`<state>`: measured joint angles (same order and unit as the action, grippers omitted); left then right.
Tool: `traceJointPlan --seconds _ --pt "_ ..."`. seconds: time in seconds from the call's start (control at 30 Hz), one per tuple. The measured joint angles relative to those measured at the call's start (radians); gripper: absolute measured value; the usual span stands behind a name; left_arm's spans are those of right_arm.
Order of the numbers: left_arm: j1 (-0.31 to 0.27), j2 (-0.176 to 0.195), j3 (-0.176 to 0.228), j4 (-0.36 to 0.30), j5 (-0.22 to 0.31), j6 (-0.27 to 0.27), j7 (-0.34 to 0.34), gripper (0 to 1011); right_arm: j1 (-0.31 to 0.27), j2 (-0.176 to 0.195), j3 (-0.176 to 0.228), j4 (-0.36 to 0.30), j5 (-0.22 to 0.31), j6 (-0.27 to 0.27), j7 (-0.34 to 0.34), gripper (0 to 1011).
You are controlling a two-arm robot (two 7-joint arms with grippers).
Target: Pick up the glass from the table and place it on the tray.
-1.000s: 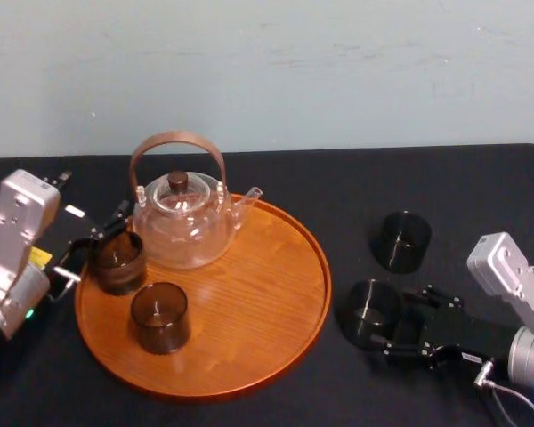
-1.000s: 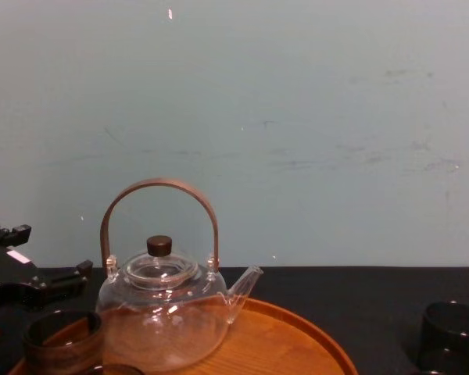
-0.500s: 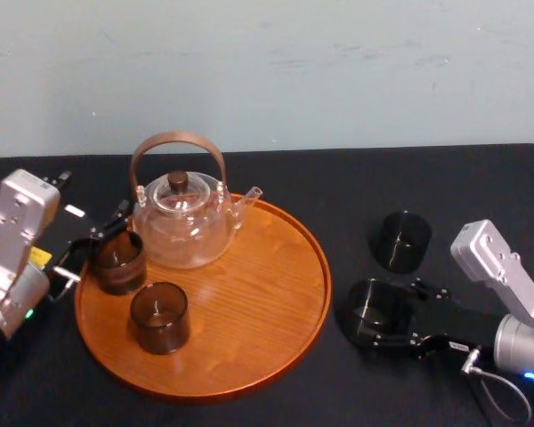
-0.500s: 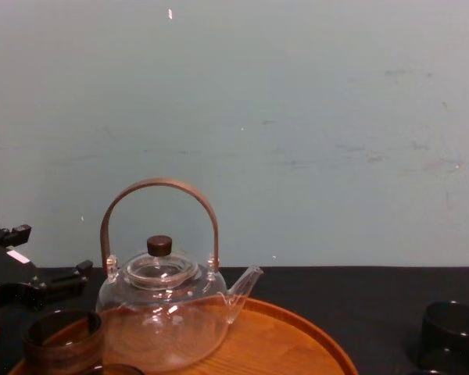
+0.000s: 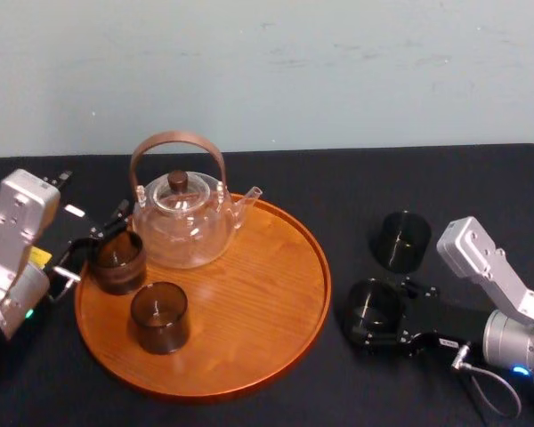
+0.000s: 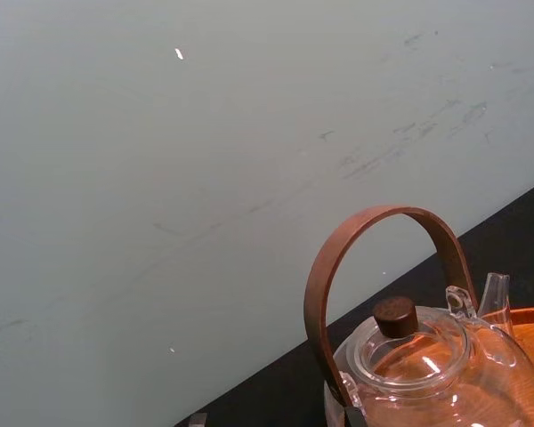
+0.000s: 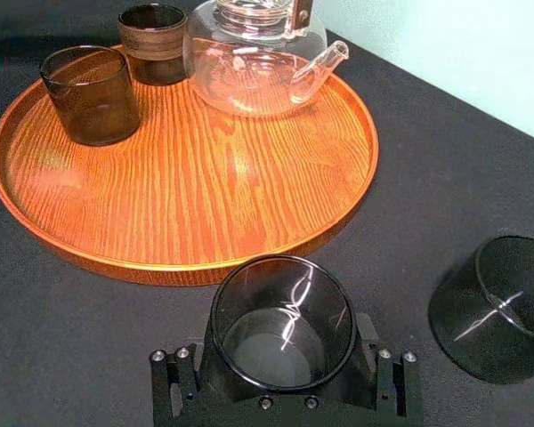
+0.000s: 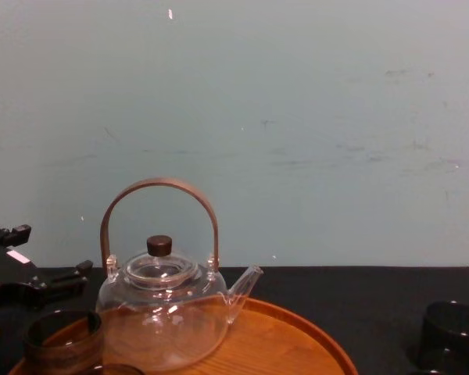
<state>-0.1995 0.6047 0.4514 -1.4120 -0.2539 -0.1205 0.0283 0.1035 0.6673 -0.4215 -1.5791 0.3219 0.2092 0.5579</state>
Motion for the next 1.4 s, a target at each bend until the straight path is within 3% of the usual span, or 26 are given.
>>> traceJointPlan --seconds 0.83,1.03,1.4 --pt "0.000 0.000 0.000 0.000 0.000 0.000 0.000 1001 0.016 -0.009 -0.011 0.009 -0.004 -0.003 -0.007 1000" --pt "0.000 0.000 0.000 0.000 0.000 0.000 0.000 1001 0.015 -0.008 -0.011 0.009 -0.003 -0.003 -0.007 908" --pt "0.000 0.000 0.000 0.000 0.000 0.000 0.000 1001 0.015 -0.008 -0.010 0.008 -0.002 -0.002 -0.007 908"
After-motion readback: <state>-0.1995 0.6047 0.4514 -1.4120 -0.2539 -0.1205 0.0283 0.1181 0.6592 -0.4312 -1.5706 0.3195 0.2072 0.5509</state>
